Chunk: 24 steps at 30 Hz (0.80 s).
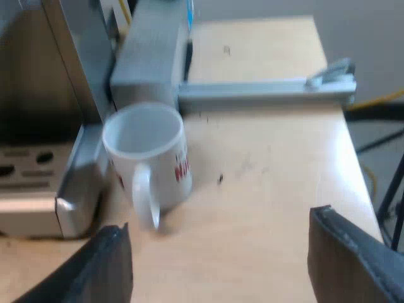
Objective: Remove mug from coffee machine
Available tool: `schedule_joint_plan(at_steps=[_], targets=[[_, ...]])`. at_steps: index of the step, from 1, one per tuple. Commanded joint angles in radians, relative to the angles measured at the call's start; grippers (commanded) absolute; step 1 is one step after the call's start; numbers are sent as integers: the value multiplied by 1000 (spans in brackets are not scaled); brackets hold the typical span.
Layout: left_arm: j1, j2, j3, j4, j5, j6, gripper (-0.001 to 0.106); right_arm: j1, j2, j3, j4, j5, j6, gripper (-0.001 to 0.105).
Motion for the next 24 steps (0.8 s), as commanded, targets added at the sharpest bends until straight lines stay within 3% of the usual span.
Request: schedule_joint_plan(at_steps=[1, 5, 24], targets=[[0, -134, 73, -21, -17, -1, 77, 1, -39, 19, -4, -3, -5, 62], [0, -134, 106, -48, -17, -1, 77, 1, -39, 30, 1, -3, -5, 62], [0, -140, 106, -51, -6, -6, 77, 1, -39, 30, 1, -3, -5, 62]])
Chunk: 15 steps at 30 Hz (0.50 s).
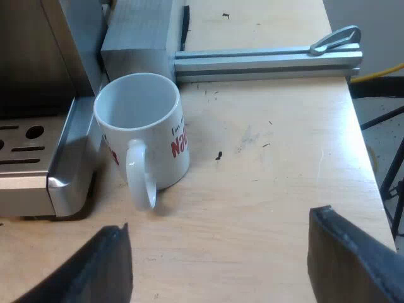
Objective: Remove mug from coffee machine
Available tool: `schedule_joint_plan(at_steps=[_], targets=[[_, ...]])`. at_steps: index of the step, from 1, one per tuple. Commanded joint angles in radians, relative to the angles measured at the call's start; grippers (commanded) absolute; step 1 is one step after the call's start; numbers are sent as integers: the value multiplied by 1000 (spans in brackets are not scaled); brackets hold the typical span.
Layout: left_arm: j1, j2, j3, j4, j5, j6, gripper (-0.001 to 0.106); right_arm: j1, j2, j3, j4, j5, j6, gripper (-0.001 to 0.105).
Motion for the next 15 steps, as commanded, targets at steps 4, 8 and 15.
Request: schedule_joint_plan(at_steps=[4, 8, 15], targets=[[0, -141, 6, -25, -5, -6, 77, 1, -39, -2, -7, -3, -5, 62], [0, -141, 6, -25, -5, -6, 77, 1, -39, -2, -7, -3, -5, 62], [0, -141, 6, -25, -4, -6, 77, 1, -39, -2, -7, -3, -5, 62]])
